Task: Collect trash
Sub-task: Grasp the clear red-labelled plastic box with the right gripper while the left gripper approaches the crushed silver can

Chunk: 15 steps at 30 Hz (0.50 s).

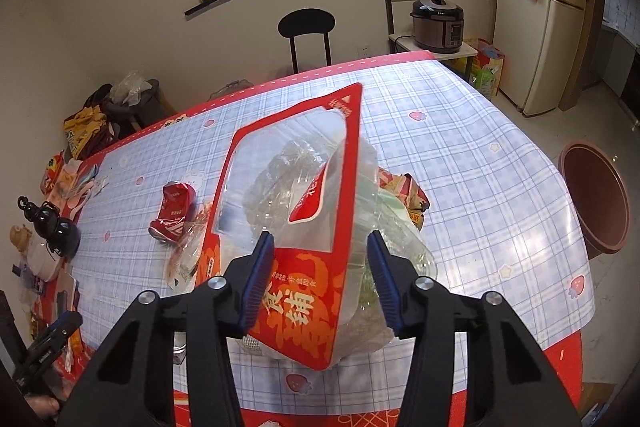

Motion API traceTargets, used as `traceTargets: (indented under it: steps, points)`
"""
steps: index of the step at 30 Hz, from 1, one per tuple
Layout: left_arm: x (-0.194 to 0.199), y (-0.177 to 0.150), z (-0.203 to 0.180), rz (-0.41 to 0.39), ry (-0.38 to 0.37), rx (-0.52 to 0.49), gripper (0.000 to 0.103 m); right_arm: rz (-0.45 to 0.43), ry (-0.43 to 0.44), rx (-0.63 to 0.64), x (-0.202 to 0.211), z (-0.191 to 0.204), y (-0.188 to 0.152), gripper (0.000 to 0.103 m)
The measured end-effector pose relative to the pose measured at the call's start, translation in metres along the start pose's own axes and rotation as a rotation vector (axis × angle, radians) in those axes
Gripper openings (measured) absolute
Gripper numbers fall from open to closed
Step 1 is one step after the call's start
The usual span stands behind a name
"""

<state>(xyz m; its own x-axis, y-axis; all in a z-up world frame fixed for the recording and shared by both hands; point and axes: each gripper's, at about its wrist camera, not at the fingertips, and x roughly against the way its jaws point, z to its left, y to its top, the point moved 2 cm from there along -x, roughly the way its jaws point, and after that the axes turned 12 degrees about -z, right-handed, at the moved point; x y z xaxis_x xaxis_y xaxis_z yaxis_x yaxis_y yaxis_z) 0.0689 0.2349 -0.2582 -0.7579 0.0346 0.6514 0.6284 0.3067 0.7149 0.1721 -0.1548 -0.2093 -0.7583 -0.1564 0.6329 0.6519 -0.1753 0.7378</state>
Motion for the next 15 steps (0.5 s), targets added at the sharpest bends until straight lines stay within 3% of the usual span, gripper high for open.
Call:
traceTargets:
  steps: [5,15]
  points:
    - [-0.005,-0.002,-0.009,0.017,-0.01,-0.015,0.081,-0.016,0.03,0.005,0.014,0.005,-0.006,0.036]
    - [-0.011,-0.01,-0.011,0.049,-0.018,-0.03,0.079,-0.042,0.084,0.027,0.036,0.015,-0.026,0.033]
